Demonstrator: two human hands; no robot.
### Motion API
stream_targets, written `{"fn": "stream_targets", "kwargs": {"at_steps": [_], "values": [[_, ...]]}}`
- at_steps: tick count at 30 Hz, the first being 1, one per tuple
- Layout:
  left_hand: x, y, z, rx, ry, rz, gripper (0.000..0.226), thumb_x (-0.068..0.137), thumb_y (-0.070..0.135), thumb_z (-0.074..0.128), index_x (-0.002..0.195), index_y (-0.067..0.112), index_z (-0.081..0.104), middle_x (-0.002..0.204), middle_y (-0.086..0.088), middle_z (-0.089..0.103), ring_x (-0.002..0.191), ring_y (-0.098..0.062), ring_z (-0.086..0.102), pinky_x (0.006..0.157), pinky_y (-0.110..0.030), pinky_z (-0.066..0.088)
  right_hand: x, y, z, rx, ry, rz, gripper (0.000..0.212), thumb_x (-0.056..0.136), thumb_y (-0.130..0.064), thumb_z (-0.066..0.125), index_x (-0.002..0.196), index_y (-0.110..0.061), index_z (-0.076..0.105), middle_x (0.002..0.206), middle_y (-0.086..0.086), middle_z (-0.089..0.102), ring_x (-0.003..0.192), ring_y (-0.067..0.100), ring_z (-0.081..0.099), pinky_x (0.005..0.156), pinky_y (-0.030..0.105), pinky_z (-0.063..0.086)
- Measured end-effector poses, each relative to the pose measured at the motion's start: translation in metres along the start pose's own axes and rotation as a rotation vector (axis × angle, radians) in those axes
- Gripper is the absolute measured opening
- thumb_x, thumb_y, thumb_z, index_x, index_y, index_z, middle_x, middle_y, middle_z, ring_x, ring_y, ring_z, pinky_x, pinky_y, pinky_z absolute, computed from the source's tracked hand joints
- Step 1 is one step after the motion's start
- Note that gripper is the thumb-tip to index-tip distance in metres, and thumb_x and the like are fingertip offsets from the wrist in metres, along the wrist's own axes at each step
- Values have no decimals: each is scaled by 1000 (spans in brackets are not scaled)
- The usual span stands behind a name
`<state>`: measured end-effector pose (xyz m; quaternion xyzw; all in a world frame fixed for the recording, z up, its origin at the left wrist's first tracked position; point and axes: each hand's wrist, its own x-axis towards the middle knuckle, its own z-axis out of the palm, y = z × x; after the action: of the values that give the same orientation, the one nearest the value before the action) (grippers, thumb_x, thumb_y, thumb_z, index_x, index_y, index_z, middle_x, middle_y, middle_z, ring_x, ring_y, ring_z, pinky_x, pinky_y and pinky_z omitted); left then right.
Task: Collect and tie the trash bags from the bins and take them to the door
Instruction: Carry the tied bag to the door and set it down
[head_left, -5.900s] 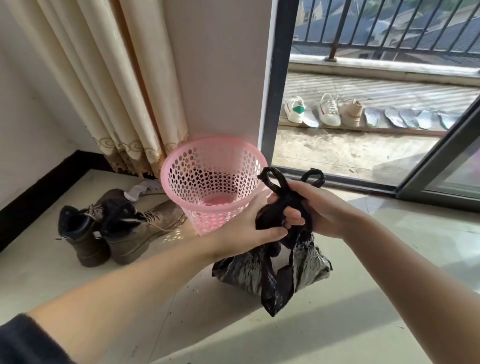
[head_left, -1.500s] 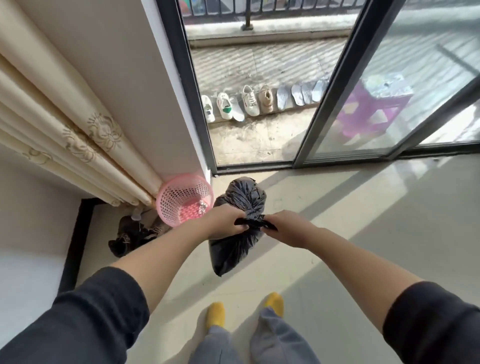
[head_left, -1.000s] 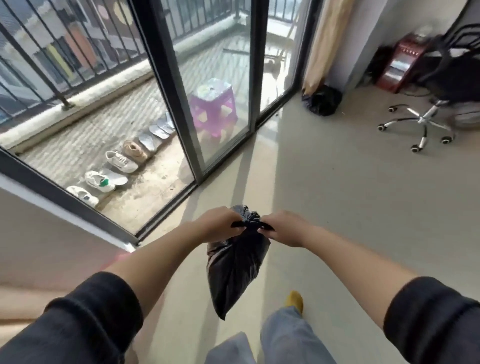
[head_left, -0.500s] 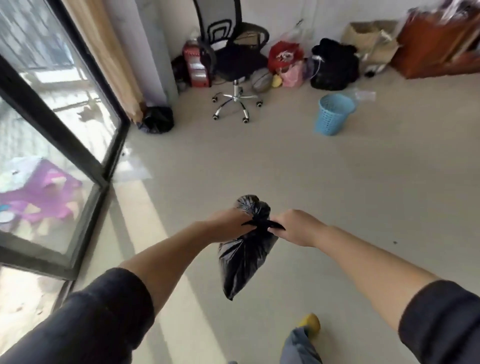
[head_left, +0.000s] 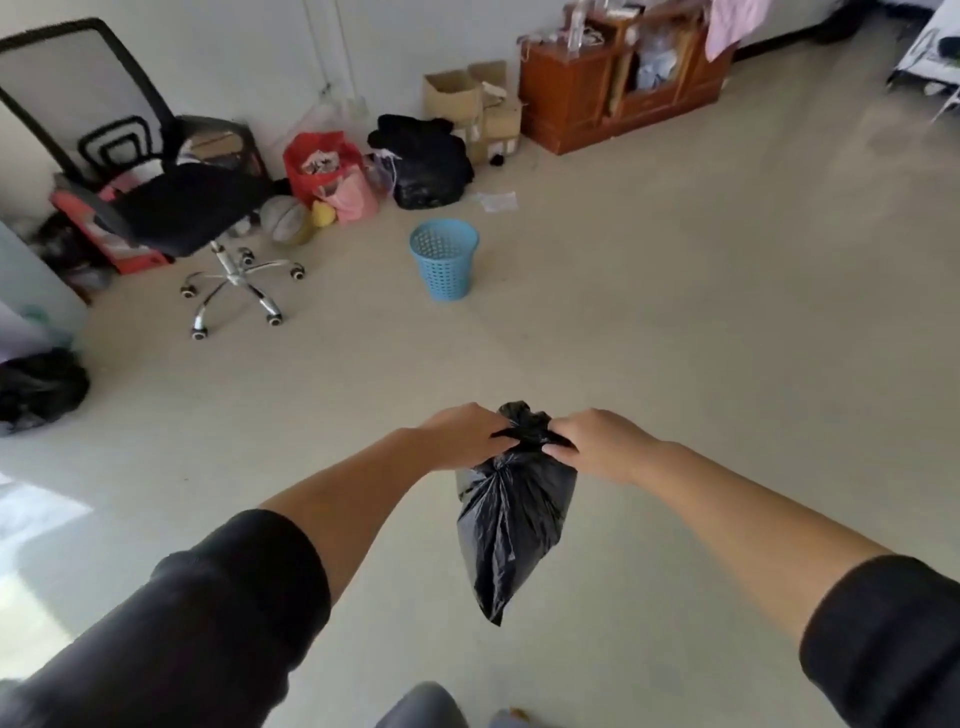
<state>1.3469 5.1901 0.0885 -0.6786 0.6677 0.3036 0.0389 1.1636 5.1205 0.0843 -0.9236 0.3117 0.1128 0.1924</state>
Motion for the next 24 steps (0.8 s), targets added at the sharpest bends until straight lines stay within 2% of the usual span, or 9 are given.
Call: {"fn": "stream_targets", "kwargs": {"at_steps": [5, 8, 10, 15, 18, 24], "values": [[101, 28, -34, 76, -48, 110, 34, 99, 37, 37, 90, 10, 56, 70, -1, 50, 67, -21, 51, 55, -30, 35, 28, 81, -26, 16, 32, 122, 26, 97, -32, 44, 91, -10, 57, 77, 5, 54, 70, 25, 51, 61, 32, 37], [160, 37, -61, 116, -68, 179, 35, 99, 36, 37, 92, 8, 57, 69, 0, 49, 67, -20, 49, 55, -30, 34, 57, 129, -41, 21, 51, 186, 21, 96, -32, 44, 79, -20, 46, 71, 0, 51, 69, 24, 51, 61, 33, 38], [201, 40, -82, 141, -76, 234, 32, 99, 36, 38, 88, 11, 55, 71, -2, 51, 65, -20, 49, 56, -31, 35, 82, 161, -53, 15, 57, 226, 21, 96, -32, 44, 78, -21, 43, 65, -3, 46, 68, 24, 52, 61, 34, 40], [306, 46, -145, 198, -117, 366, 31, 99, 35, 38, 88, 10, 54, 68, -1, 50, 61, -19, 48, 53, -29, 33, 140, 231, -97, 53, 77, 343, 21, 97, -31, 43, 80, -19, 43, 61, -8, 40, 68, 22, 49, 54, 31, 31], [365, 53, -174, 211, -150, 419, 30, 100, 33, 38, 87, 10, 53, 64, 1, 47, 56, -15, 44, 52, -28, 31, 164, 270, -120, 116, 100, 399, 28, 97, -30, 43, 70, -25, 39, 61, -7, 41, 65, 21, 48, 51, 27, 29], [482, 74, -210, 279, -208, 500, 32, 100, 31, 38, 79, 9, 47, 61, 1, 42, 54, -13, 39, 53, -28, 31, 211, 359, -150, 158, 123, 448, 21, 96, -30, 45, 83, -15, 51, 64, 0, 46, 64, 23, 48, 50, 28, 28]]}}
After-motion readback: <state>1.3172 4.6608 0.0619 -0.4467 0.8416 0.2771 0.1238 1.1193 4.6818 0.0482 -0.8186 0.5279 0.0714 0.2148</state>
